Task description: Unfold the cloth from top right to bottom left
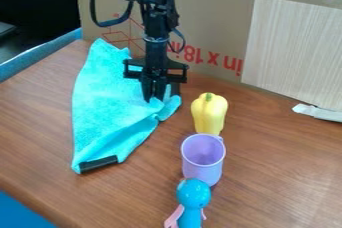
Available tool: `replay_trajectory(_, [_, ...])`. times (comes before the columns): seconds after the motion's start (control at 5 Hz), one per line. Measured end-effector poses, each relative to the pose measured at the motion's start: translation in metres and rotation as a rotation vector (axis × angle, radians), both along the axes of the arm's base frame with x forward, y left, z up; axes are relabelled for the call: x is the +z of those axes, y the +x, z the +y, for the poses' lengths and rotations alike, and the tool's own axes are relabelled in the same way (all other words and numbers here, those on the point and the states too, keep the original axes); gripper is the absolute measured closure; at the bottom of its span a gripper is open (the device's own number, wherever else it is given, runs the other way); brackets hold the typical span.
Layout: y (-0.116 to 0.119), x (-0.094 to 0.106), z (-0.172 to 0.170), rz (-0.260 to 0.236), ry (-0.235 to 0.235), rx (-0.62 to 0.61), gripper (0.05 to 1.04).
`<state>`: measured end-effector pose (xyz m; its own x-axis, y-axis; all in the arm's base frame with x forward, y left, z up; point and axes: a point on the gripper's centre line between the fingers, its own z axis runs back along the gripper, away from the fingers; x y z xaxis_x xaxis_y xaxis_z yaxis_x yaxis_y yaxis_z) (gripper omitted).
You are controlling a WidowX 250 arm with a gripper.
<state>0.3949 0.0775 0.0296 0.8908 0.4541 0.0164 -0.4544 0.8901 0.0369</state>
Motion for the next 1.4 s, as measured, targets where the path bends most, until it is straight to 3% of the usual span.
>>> replay_trajectory(0.2, [-0.008, 0.001, 0.007, 0.029, -0.077, -0.004, 1.004])
replay_trajectory(0.4, [-0.016, 0.018, 0.027, 0.017, -0.218, -0.024, 1.017])
replay_trajectory(0.6, [-0.028, 0.026, 0.043, 0.008, -0.310, -0.037, 1.020])
replay_trajectory(0.8, [-0.035, 0.034, 0.050, -0.006, -0.354, -0.059, 1.020])
replay_trajectory(1.2, [-0.061, 0.043, 0.068, -0.013, -0.348, 0.026, 1.021])
replay_trajectory(1.4, [-0.071, 0.038, 0.079, 0.025, -0.289, 0.081, 1.021])
